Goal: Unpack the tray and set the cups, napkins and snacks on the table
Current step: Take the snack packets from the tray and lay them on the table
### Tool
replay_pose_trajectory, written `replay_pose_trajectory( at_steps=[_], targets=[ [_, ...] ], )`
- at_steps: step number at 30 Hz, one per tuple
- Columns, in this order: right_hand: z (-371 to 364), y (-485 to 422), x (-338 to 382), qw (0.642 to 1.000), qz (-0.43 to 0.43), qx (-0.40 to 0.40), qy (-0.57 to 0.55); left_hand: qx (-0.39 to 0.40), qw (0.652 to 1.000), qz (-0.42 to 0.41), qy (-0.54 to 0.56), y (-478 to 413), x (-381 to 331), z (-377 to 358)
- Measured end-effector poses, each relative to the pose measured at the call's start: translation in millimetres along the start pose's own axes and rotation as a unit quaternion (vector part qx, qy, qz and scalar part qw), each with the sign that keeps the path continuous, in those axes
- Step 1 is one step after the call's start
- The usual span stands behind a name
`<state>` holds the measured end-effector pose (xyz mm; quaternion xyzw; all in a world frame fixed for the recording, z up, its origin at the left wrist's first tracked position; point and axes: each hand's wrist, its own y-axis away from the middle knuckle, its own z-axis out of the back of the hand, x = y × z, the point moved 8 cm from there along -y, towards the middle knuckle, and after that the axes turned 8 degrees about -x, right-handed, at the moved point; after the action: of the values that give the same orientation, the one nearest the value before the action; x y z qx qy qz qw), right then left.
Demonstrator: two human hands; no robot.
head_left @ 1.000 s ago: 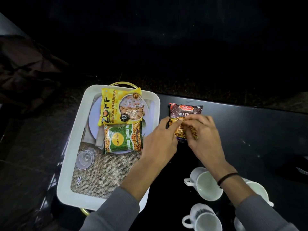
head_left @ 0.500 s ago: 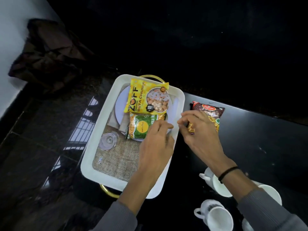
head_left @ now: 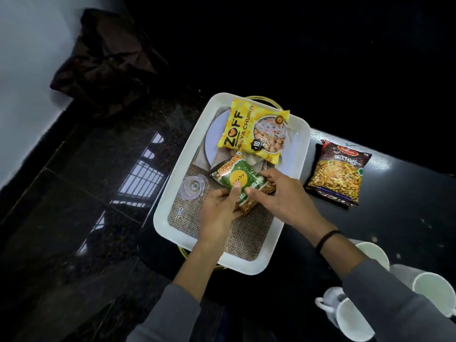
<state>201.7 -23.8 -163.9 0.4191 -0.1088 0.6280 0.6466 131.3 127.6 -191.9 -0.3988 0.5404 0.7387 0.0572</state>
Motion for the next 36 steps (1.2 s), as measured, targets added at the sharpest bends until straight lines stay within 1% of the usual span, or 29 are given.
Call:
replay_pose_trajectory(
  at_steps=[3, 7, 10, 16, 20, 22, 25, 27, 32, 36],
  targets=[
    [-4.0, 0.6, -7.4, 0.996, -0.045, 0.026, -0.073, 0.045, 0.999, -0.010, 0.011, 0.5, 0.1, -2.6],
    [-2.7, 5.5, -12.2, 0.977, -0.097, 0.053, -0.181, 0.090, 0.995, -0.025, 0.021, 5.5, -3.6, 0.1],
    [3.9, 11.8, -12.5, 0.962, -0.108, 0.070, -0.241, 0.105, 0.992, -0.063, 0.012, 13.2, -15.1, 0.4],
    [31.9, 19.0, -18.7, 0.944, -0.118, 0.075, -0.300, 0.156, 0.979, -0.133, -0.010, 32.0, -39.3, -21.6],
    [54.5, 25.2, -29.0, 0.930, -0.098, 0.059, -0.350, 0.173, 0.970, -0.169, -0.033, 42.1, -51.7, -43.4],
    [64.4, 30.1, -35.2, 0.915, -0.096, 0.046, -0.389, 0.185, 0.961, -0.196, -0.061, 47.3, -55.3, -56.9],
    [88.0, 36.7, -51.0, 0.905, -0.089, -0.011, -0.416, 0.220, 0.945, -0.222, -0.099, 60.9, -55.2, -86.2],
    [103.7, 40.8, -63.9, 0.902, -0.084, -0.038, -0.422, 0.237, 0.939, -0.223, -0.113, 68.6, -52.0, -106.4],
    [137.7, 50.9, -96.5, 0.895, -0.094, -0.069, -0.431, 0.263, 0.927, -0.231, -0.136, 84.3, -43.7, -151.9],
    [163.0, 60.2, -124.9, 0.898, -0.125, -0.093, -0.411, 0.284, 0.926, -0.202, -0.149, 93.8, -29.0, -188.8]
  ],
)
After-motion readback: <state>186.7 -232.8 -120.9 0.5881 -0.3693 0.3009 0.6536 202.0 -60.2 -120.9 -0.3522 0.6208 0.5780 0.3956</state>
